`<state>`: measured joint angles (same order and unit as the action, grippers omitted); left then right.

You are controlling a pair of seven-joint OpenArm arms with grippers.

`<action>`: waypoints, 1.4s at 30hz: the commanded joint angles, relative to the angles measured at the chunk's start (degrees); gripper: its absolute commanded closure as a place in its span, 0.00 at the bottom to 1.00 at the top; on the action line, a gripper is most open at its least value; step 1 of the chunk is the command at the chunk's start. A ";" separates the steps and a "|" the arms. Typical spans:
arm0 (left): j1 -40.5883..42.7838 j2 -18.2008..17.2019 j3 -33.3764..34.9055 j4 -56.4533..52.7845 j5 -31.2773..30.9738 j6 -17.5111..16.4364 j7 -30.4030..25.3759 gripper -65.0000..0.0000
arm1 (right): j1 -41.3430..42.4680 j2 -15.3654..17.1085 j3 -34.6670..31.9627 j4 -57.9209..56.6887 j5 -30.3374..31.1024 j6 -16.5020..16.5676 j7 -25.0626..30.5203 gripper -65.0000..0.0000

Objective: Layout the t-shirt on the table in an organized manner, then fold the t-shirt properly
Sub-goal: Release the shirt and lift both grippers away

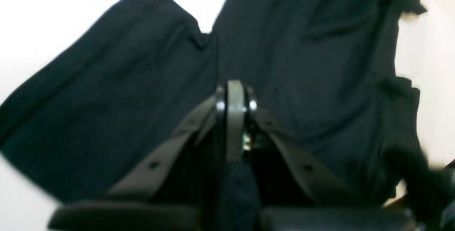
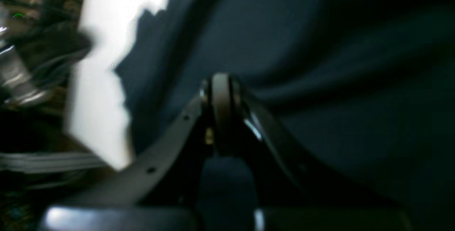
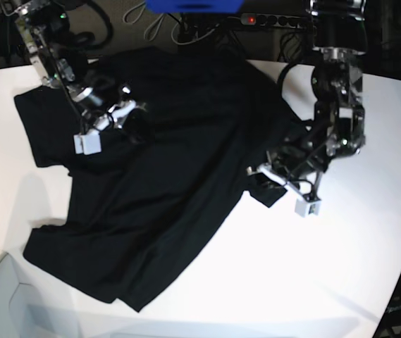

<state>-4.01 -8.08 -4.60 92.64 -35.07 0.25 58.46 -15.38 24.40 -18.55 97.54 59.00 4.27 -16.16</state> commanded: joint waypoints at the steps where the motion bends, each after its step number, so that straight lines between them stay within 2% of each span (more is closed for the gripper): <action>1: -3.42 0.38 0.43 -1.08 -0.93 -0.21 -1.18 1.00 | -1.37 -0.27 0.30 0.62 0.47 0.34 1.00 1.00; 3: -7.20 1.61 2.18 -5.65 -0.93 -0.21 -1.18 1.00 | -3.04 -3.08 -2.07 0.62 -0.15 0.34 1.00 1.00; 6: -12.03 3.02 5.00 -14.18 -0.93 -0.03 -1.36 1.00 | -3.83 -5.81 -7.17 0.53 -7.44 0.25 1.00 1.00; 9: -14.58 2.85 9.30 -21.92 -0.93 0.06 -5.93 1.00 | -3.92 -8.36 -10.25 -2.28 -15.18 0.17 1.00 1.00; 11: -14.41 1.61 12.38 -24.82 -0.93 0.06 -9.36 1.00 | -4.10 -9.85 -10.95 -5.45 -17.90 0.17 0.91 1.00; 15: -11.33 -2.08 15.81 -25.26 -0.93 0.06 -12.87 1.00 | -4.71 -10.29 -10.95 -9.76 -21.16 0.17 1.00 1.00; 21: -5.62 -7.70 12.21 -25.17 -1.55 0.06 -14.54 1.00 | -5.06 -7.66 -7.61 -10.55 -23.18 0.17 1.00 1.00; 25: 1.51 -9.64 6.05 -21.21 -1.55 -0.03 -14.46 1.00 | -4.62 -5.19 -3.04 -11.08 -23.18 0.17 0.03 1.00; 30: 11.70 -9.64 -0.45 -11.63 -1.55 -0.30 -14.46 1.00 | 0.04 -4.93 4.00 -13.36 -23.18 0.34 -9.11 1.00; 34: 19.09 -9.29 -1.16 -3.19 -1.55 -0.30 -14.46 1.00 | 4.34 -4.93 7.60 -15.12 -23.18 0.52 -13.51 1.00; 37: 23.66 -6.74 -1.33 4.72 -1.63 -0.30 -14.46 1.00 | 7.07 -4.93 11.73 -15.65 -23.18 0.52 -16.32 1.00; 42: 25.86 -4.63 -1.42 15.10 -1.63 -0.30 -14.63 1.00 | 8.48 -5.02 16.48 -11.60 -23.00 0.61 -20.01 1.00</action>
<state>22.41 -12.51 -5.91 106.78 -36.03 0.34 44.75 -6.81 19.22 -1.91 85.30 35.44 4.54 -36.03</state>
